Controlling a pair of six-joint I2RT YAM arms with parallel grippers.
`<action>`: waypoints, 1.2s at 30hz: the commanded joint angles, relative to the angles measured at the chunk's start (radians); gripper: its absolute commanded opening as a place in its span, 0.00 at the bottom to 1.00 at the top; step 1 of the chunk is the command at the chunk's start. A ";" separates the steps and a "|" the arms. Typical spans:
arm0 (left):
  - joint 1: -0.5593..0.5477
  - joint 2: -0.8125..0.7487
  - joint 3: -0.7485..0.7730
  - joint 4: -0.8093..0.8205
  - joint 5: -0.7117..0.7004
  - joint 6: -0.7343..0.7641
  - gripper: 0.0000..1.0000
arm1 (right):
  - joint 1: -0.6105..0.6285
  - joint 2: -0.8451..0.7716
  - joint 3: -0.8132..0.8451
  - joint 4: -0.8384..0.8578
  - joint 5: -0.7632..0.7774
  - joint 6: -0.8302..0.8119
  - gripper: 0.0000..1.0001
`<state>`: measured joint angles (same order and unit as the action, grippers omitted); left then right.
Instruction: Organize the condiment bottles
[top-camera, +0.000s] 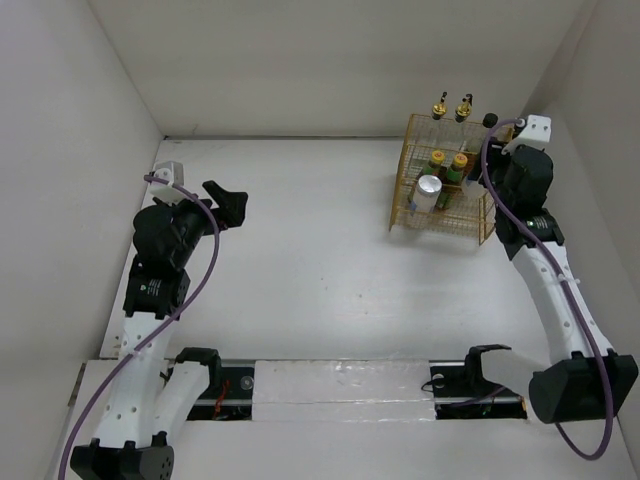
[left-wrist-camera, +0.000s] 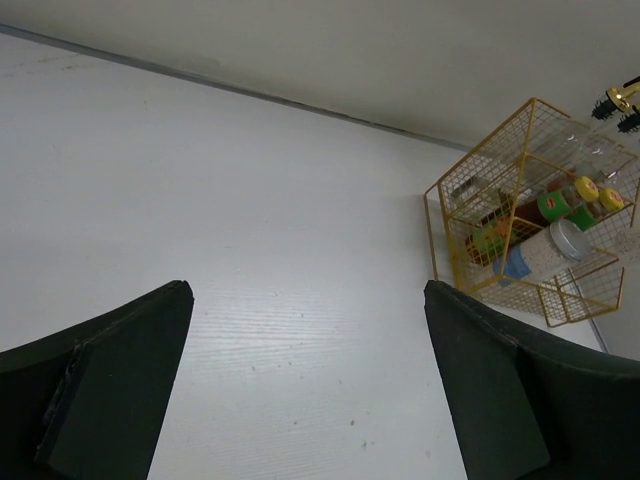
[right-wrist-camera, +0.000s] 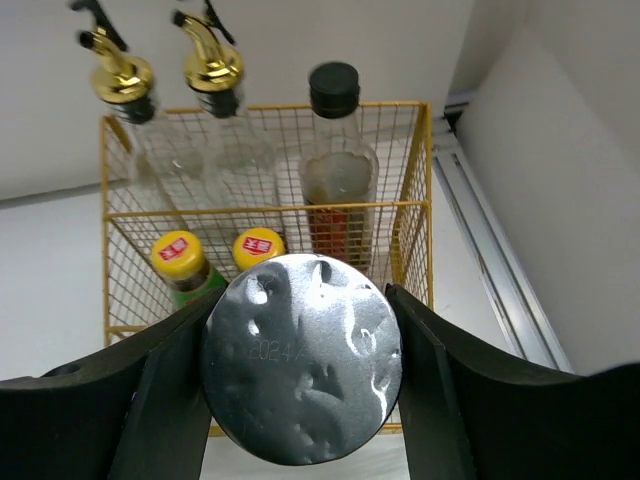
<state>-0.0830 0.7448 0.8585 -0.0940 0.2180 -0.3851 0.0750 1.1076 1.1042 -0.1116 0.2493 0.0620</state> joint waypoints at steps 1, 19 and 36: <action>0.003 -0.002 -0.001 0.045 0.017 0.020 0.99 | -0.030 0.009 0.025 0.078 -0.073 0.045 0.27; 0.003 0.044 0.008 0.036 0.026 0.020 1.00 | -0.064 0.084 -0.075 0.101 -0.116 0.055 0.27; 0.003 0.044 0.008 0.036 0.035 0.020 1.00 | -0.015 0.029 -0.118 0.078 -0.039 0.055 0.25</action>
<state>-0.0834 0.8024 0.8585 -0.0948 0.2359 -0.3756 0.0536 1.1343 0.9649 -0.1238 0.1627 0.1066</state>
